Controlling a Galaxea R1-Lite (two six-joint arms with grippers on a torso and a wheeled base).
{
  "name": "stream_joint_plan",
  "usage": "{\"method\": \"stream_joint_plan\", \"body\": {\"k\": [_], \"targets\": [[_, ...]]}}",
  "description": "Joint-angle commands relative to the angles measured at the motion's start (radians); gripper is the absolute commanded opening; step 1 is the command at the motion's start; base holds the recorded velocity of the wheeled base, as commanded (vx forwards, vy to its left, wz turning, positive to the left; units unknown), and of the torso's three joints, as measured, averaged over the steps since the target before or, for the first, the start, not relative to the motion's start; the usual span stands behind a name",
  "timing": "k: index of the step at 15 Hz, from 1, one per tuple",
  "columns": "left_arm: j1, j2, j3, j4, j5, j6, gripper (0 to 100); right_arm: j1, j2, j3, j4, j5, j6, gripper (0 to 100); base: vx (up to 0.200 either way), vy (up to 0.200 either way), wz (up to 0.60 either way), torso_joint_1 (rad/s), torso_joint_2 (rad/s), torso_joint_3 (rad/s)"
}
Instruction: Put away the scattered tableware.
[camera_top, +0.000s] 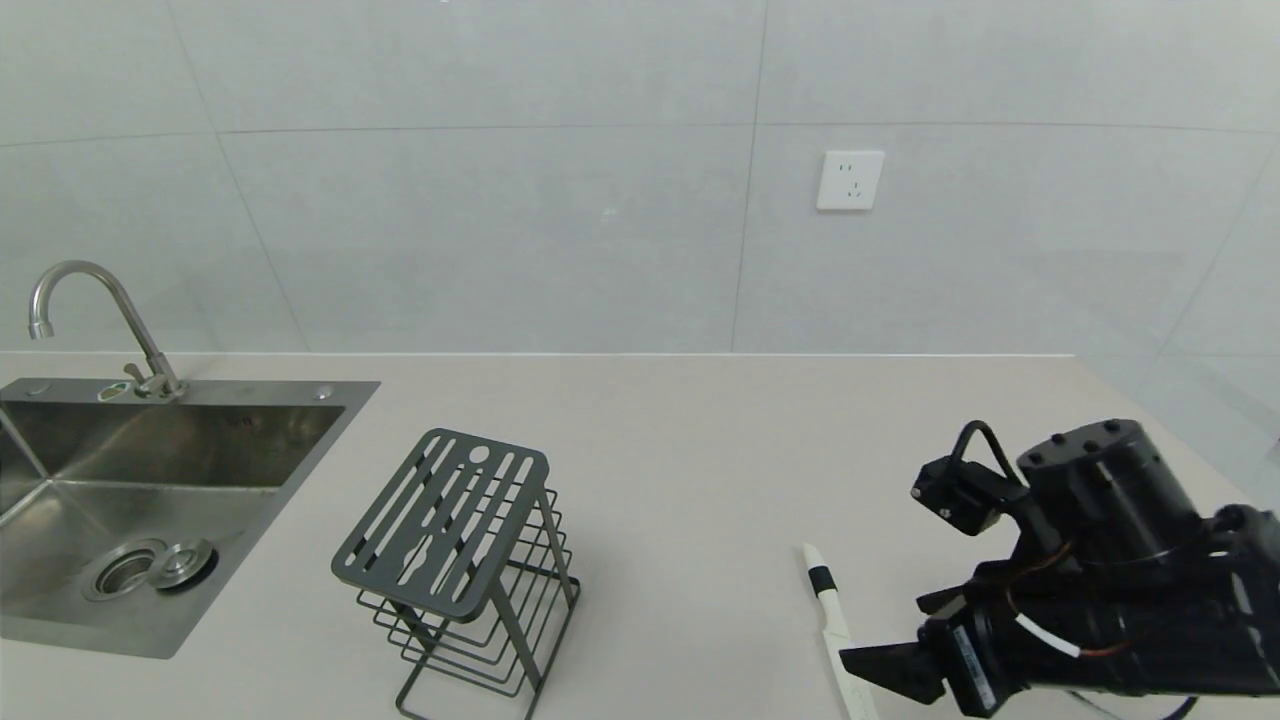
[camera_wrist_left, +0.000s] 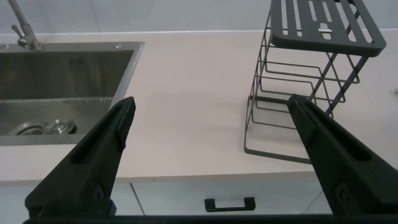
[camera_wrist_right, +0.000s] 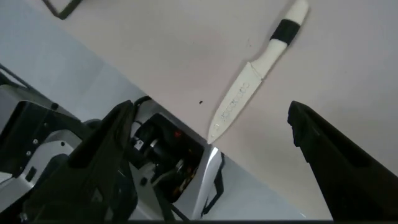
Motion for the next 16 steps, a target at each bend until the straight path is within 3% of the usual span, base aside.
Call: {"method": "stream_joint_plan", "body": {"k": [1,3,7,11,16], "targets": [[0.0,0.001,0.0,0.001,0.0,0.0,100,0.079,0.121,-0.046,-0.002,-0.044,0.136,100,0.0,0.0,0.0,0.0,0.0,0.0],[0.0,0.001,0.0,0.001,0.0,0.0,100,0.099,0.19,-0.064,-0.003,-0.164,0.239,100,0.0,0.0,0.0,0.0,0.0,0.0],[0.0,0.001,0.0,0.001,0.0,0.002,100,0.093,0.29,-0.06,-0.009,-0.279,0.247,100,0.0,0.0,0.0,0.0,0.0,0.0],[0.0,0.001,0.0,0.001,0.002,0.002,100,0.095,0.399,-0.052,-0.172,-0.346,0.242,100,0.0,0.0,0.0,0.0,0.0,0.0],[0.0,0.001,0.0,0.001,0.002,0.002,100,0.093,0.436,-0.054,-0.18,-0.368,0.234,100,0.0,0.0,0.0,0.0,0.0,0.0]]}}
